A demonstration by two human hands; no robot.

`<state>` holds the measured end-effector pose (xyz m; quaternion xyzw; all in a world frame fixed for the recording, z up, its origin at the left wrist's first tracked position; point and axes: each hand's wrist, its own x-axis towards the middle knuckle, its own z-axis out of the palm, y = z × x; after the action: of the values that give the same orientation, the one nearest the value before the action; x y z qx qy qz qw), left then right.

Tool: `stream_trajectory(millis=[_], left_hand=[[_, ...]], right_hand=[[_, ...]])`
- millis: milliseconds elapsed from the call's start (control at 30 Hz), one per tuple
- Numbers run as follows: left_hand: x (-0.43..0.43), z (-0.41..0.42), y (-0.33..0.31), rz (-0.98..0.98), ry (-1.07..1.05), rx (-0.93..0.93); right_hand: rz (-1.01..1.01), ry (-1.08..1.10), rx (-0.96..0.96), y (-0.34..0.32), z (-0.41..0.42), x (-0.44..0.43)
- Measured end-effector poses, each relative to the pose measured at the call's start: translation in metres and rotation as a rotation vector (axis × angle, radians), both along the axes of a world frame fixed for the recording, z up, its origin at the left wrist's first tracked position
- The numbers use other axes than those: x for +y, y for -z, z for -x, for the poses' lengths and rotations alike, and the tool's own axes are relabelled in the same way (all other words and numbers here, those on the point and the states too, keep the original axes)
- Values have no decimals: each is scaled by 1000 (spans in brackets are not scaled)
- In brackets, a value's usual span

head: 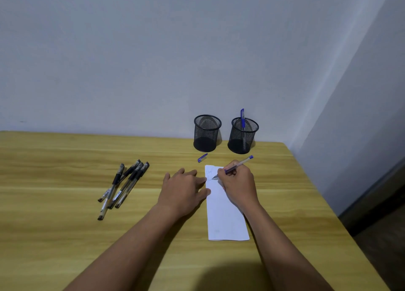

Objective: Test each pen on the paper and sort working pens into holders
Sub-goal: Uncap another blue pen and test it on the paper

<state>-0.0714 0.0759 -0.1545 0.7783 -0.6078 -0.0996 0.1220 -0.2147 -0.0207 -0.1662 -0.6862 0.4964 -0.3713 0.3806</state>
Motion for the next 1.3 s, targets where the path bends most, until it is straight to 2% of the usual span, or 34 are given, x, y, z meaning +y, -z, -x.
stream_trajectory(millis=[167, 367, 467, 600, 733, 833, 1033, 1133, 1300], left_hand=[[0, 0, 2, 2, 10, -22], [0, 0, 3, 1, 21, -32], [1, 0, 4, 11, 14, -25], [-2, -2, 5, 181, -21, -18], [-22, -12, 4, 330, -188, 116], [-48, -19, 1, 348, -255, 149], [-79, -26, 4, 286, -285, 31], [-77, -28, 3, 298, -305, 125], [-57, -25, -14, 411, -229, 465]], right_hand=[[-16, 8, -14, -1, 1, 0], [-143, 64, -287, -3, 8, -5], [-159, 53, -338, -3, 11, -7], [-147, 10, -329, 3, 9, -10], [-147, -25, -345, 7, 8, -13], [-141, -33, -344, 10, 7, -14], [-116, -46, -330, 14, 8, -15], [-134, -34, -350, 11, 7, -13], [-167, -41, -430, -8, 3, -6]])
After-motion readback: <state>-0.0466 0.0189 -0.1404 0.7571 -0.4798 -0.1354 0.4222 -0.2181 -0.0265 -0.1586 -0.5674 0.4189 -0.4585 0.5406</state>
